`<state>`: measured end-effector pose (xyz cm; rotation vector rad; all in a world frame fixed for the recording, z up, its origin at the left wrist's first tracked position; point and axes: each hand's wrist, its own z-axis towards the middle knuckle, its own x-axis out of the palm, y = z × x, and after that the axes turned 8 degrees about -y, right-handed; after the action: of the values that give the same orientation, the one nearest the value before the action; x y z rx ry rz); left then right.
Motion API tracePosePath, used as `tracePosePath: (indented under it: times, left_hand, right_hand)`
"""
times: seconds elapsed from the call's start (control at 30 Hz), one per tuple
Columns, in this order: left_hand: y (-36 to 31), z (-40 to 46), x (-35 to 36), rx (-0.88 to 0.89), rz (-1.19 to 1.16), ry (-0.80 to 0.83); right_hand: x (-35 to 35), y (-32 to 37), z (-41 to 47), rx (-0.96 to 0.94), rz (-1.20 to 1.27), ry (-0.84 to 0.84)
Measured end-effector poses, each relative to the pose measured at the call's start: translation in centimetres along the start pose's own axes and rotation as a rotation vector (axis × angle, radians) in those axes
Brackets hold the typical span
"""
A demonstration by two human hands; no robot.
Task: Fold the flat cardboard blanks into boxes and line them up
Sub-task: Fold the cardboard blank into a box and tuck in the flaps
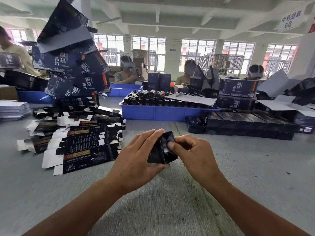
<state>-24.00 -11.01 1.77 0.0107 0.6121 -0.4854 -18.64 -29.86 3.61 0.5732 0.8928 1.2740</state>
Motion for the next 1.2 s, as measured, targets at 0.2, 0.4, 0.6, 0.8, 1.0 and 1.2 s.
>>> tracePosePath:
  times: [0.2, 0.4, 0.6, 0.8, 1.0, 1.2]
  left_hand:
    - [0.0, 0.0, 0.0, 0.004, -0.002, -0.018]
    - [-0.1, 0.0, 0.0, 0.01, 0.015, -0.032]
    - [-0.2, 0.1, -0.1, 0.029, 0.034, -0.059]
    - [-0.3, 0.2, 0.0, 0.078, 0.063, -0.065]
    - [-0.1, 0.1, 0.1, 0.055, 0.05, -0.069]
    - [-0.1, 0.1, 0.0, 0.042, 0.042, -0.07]
  right_hand:
    - [0.0, 0.0, -0.1, -0.081, -0.12, -0.019]
    - [-1.0, 0.1, 0.6, 0.037, 0.085, 0.105]
    - [-1.1, 0.3, 0.5, 0.02, 0.074, 0.121]
    - [-0.3, 0.8, 0.0, -0.126, -0.212, -0.017]
    - [-1.5, 1.0, 0.7, 0.045, 0.051, 0.127]
    - [-1.3, 0.8, 0.6, 0.025, 0.037, 0.162]
